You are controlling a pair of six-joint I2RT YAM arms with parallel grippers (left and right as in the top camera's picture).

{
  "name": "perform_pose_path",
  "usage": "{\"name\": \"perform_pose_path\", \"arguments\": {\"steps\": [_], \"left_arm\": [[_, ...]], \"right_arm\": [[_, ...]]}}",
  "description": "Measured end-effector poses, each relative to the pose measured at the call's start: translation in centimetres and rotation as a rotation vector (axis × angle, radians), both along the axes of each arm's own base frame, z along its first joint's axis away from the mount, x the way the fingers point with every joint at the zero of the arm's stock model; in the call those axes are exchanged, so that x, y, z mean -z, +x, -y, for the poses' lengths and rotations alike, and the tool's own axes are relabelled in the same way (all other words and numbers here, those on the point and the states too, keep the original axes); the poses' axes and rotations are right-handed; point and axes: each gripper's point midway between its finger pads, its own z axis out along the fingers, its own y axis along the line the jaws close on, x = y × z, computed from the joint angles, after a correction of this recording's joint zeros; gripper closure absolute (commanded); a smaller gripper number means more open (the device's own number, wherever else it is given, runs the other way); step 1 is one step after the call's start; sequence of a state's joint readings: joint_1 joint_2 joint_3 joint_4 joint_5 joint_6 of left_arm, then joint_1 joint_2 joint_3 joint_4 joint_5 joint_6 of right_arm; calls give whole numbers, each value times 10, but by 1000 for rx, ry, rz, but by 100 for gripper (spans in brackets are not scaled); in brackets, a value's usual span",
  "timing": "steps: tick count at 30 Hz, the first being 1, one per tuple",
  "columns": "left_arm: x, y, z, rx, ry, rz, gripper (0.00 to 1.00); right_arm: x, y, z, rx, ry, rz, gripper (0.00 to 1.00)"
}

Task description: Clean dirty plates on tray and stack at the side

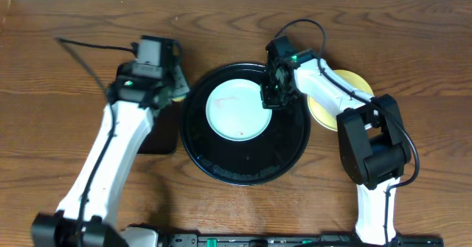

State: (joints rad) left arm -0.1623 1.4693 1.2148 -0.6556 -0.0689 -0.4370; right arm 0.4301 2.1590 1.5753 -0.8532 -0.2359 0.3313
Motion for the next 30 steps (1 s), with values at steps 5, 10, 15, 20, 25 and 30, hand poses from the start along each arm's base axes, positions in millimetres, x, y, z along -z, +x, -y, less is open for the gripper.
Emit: {"name": "perform_pose_path", "arguments": {"steps": [5,10,15,20,25,30], "left_arm": [[-3,-1,-27,-52,9,-2,92],[12,0,-40,-86,15,-50,92],[31,1,-40,-84,17,-105,93],[39,1,-39,-83,16,-127,92],[39,1,-39,-83,16,-127,92],[39,1,-39,-83,16,-127,92]], "right_arm": [[-13,4,8,-26,-18,45,99],[-57,19,28,-23,-145,215,99],[-104,25,39,-38,-394,439,99],[-130,19,27,-90,-624,611,99],[-153,11,13,-124,-774,747,99],[-168,11,16,-113,-861,812,99]]}}
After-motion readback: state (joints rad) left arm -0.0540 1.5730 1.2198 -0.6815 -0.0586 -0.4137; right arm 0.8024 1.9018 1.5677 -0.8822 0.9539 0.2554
